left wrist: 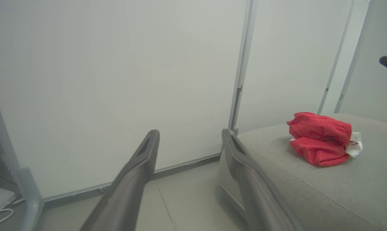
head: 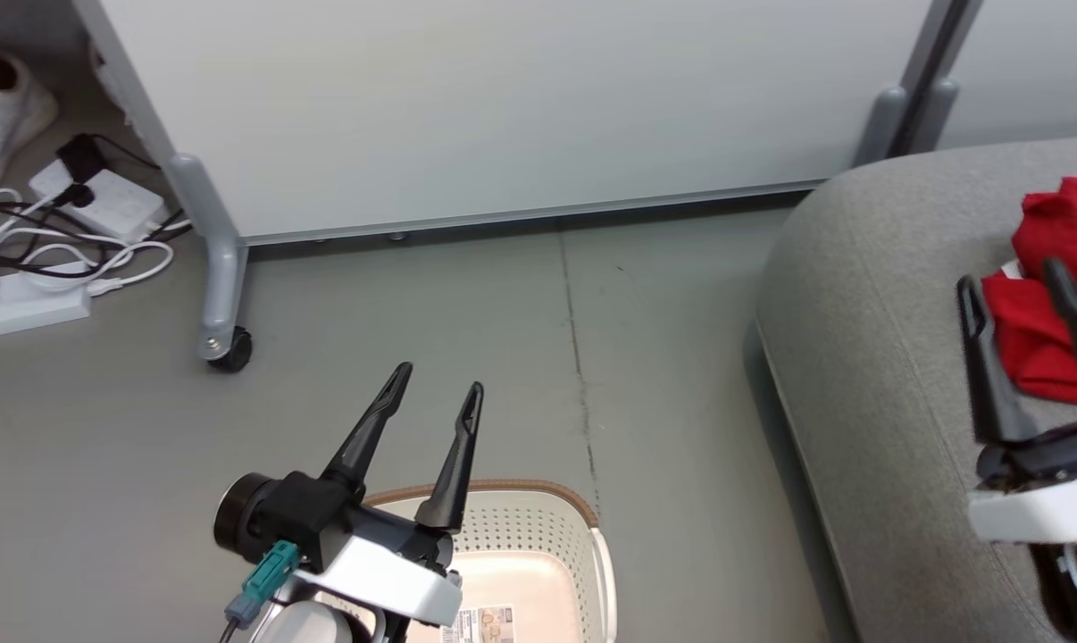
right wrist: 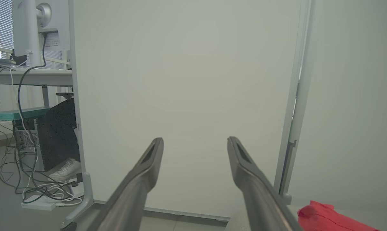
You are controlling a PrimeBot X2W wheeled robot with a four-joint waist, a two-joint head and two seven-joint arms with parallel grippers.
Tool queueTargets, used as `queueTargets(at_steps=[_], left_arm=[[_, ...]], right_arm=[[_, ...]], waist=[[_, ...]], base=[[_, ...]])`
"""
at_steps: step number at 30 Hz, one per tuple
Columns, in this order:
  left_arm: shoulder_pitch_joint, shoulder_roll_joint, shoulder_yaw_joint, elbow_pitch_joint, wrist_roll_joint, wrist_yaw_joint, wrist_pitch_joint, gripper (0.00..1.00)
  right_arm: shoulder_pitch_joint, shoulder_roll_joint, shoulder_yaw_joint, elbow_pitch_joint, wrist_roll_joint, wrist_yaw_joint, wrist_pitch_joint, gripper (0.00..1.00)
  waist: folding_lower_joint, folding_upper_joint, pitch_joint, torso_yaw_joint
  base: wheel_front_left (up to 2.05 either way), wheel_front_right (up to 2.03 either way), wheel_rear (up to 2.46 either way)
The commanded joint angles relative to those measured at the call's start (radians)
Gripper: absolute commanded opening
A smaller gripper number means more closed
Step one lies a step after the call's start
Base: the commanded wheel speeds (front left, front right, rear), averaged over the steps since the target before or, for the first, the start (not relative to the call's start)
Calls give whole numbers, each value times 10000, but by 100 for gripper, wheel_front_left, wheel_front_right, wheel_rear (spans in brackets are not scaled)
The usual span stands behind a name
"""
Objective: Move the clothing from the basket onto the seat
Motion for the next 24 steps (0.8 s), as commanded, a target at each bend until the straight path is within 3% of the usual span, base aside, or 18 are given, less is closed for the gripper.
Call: queueTargets(at_steps=[1,15,24], left_arm=[[198,23,179,74,58,132,1,100],[1023,27,722,781,-385,701,1,100],[1246,26,744,973,-457,897,1,100]], right_arm=[[300,146,83,164,-202,2,0,100],[1204,1775,-423,1154,-1388,2,0,100],[1513,2030,-312,1692,-1971,2,0,100]], waist=[[0,0,-143,373],[0,0,-356,1048],[0,0,-396,1104]], base=[[0,0,0],[0,0,0],[0,0,0]])
